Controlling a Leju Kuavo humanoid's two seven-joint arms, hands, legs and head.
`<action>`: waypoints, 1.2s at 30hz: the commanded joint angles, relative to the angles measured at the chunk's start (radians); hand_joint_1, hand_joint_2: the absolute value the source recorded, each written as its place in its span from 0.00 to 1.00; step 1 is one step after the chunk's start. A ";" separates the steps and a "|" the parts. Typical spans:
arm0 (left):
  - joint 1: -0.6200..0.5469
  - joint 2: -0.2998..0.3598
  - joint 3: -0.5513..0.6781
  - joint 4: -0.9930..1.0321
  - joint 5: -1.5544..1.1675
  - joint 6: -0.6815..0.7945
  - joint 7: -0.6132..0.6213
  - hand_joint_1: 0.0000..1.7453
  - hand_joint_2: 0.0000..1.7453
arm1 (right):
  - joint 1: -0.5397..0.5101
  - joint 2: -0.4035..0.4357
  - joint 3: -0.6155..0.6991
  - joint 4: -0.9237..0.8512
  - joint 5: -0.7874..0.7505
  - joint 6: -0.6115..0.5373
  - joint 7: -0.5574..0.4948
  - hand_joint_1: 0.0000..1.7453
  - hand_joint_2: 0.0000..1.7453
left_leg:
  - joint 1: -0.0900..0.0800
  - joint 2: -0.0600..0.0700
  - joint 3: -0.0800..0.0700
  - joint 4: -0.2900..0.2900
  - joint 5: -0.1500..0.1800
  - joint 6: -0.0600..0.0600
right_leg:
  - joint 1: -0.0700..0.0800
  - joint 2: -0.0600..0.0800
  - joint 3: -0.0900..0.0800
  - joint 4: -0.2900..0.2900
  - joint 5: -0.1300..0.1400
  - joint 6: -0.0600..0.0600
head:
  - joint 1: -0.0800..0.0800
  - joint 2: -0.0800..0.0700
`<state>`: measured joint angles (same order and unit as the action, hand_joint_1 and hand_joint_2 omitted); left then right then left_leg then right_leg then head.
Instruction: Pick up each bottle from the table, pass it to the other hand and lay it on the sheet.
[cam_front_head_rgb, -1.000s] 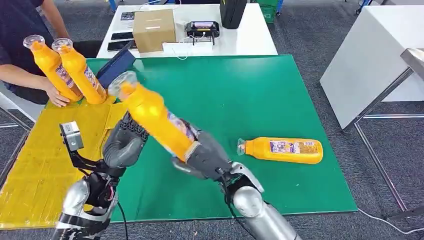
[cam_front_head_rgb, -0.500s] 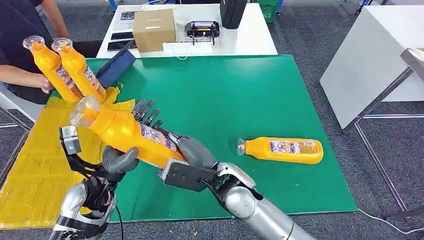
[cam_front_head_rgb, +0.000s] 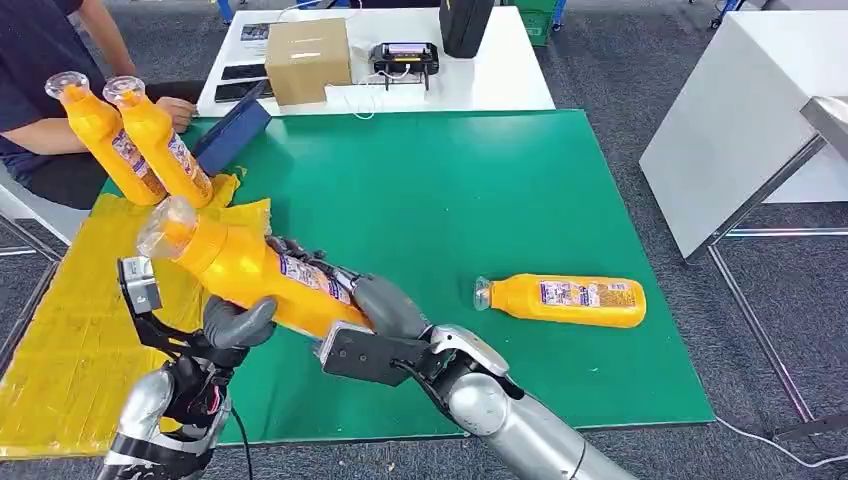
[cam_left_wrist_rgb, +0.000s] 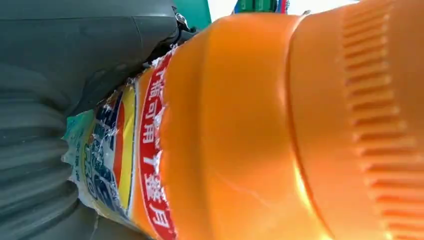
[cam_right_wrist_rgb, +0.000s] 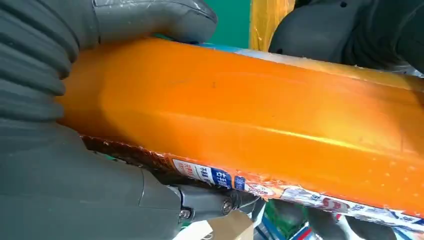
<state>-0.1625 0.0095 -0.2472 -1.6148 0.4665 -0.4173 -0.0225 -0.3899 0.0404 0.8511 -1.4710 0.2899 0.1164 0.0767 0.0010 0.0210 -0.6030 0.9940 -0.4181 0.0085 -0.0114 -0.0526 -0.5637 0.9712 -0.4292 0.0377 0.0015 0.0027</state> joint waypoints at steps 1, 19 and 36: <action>-0.040 -0.004 -0.045 0.032 -0.005 0.000 -0.003 1.00 1.00 | -0.020 -0.007 0.074 0.066 0.002 0.024 0.000 1.00 1.00 | 0.001 -0.002 0.002 0.000 -0.001 -0.001 | 0.000 0.002 0.003 -0.001 -0.001 -0.001 | 0.000 0.000; -0.218 0.247 0.037 0.270 -1.382 0.438 -0.220 1.00 1.00 | 0.442 -0.295 -0.427 -0.502 0.253 -0.116 -0.027 0.00 1.00 | 0.001 -0.010 0.003 0.001 -0.001 -0.001 | 0.000 -0.003 0.005 0.000 -0.003 -0.002 | 0.000 0.000; -0.418 0.430 -0.282 0.790 -1.646 0.360 -0.302 1.00 1.00 | 0.463 -0.371 -0.614 -0.497 0.169 -0.046 -0.068 0.00 1.00 | 0.001 -0.004 0.004 -0.001 0.000 -0.001 | 0.000 0.001 0.004 -0.001 -0.001 -0.002 | 0.000 0.000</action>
<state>-0.3970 0.3735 -0.2824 -1.2069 -1.1620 0.0030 -0.2937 0.0929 -0.2972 0.3082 -1.9928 0.4734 0.0477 0.0038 0.0010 0.0208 -0.6031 0.9940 -0.4184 0.0085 -0.0115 -0.0530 -0.5644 0.9710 -0.4292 0.0377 0.0011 0.0027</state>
